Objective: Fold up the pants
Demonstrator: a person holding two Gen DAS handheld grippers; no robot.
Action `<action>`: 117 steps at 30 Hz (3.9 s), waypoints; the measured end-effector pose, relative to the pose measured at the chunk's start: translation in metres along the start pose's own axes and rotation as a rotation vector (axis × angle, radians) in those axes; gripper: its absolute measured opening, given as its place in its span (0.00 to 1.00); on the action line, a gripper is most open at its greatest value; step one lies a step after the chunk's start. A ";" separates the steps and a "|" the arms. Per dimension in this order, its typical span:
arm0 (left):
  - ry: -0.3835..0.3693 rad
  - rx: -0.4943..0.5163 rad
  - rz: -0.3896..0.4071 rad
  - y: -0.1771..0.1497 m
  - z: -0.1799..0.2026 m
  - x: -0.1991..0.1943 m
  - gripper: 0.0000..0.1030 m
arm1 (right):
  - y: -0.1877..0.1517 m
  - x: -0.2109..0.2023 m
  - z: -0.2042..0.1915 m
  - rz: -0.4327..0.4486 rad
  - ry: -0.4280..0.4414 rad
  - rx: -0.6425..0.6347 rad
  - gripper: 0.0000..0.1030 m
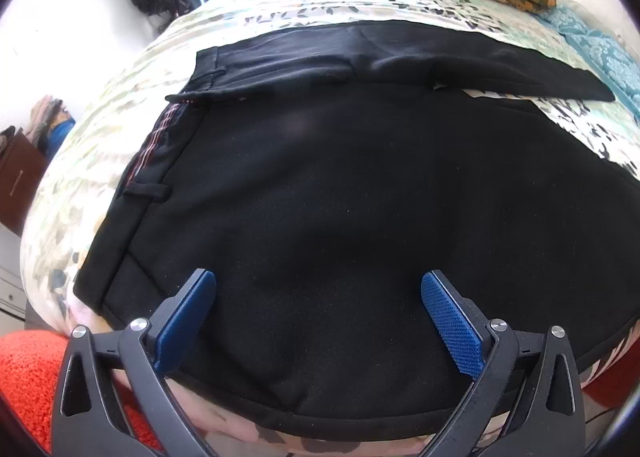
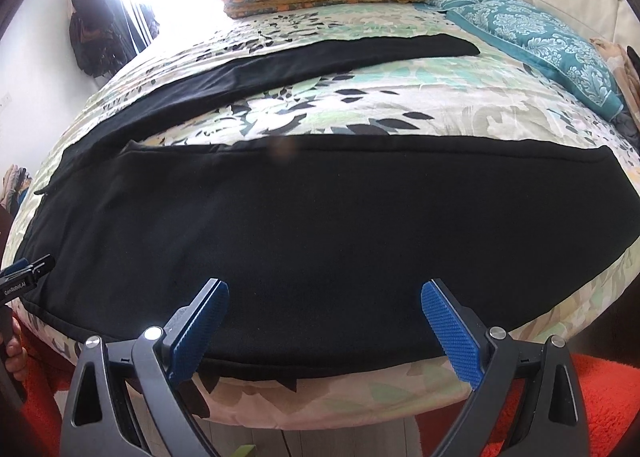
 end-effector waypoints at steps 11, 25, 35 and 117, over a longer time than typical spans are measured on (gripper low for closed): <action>-0.017 -0.047 -0.022 0.001 -0.018 -0.005 0.99 | -0.001 -0.002 -0.004 0.007 -0.024 -0.030 0.95; -0.006 -0.074 -0.028 0.003 -0.024 -0.004 0.99 | -0.006 0.008 -0.002 -0.048 -0.026 -0.021 0.97; -0.154 -0.085 0.076 0.087 0.018 -0.023 0.99 | 0.014 -0.024 0.016 0.088 0.024 0.095 0.98; -0.319 -0.106 -0.142 0.124 0.123 0.031 0.99 | 0.065 -0.100 0.154 0.426 0.106 0.349 0.03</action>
Point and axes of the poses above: each gripper's, at about its wrist camera, not at the fingertips, and x roughly the way its jaws point, z to its right, y to its top, the point moved 4 cm from there along x, roughly the way its jaws point, and after that the axes turned 3 degrees about y, right-handed, at the moved point
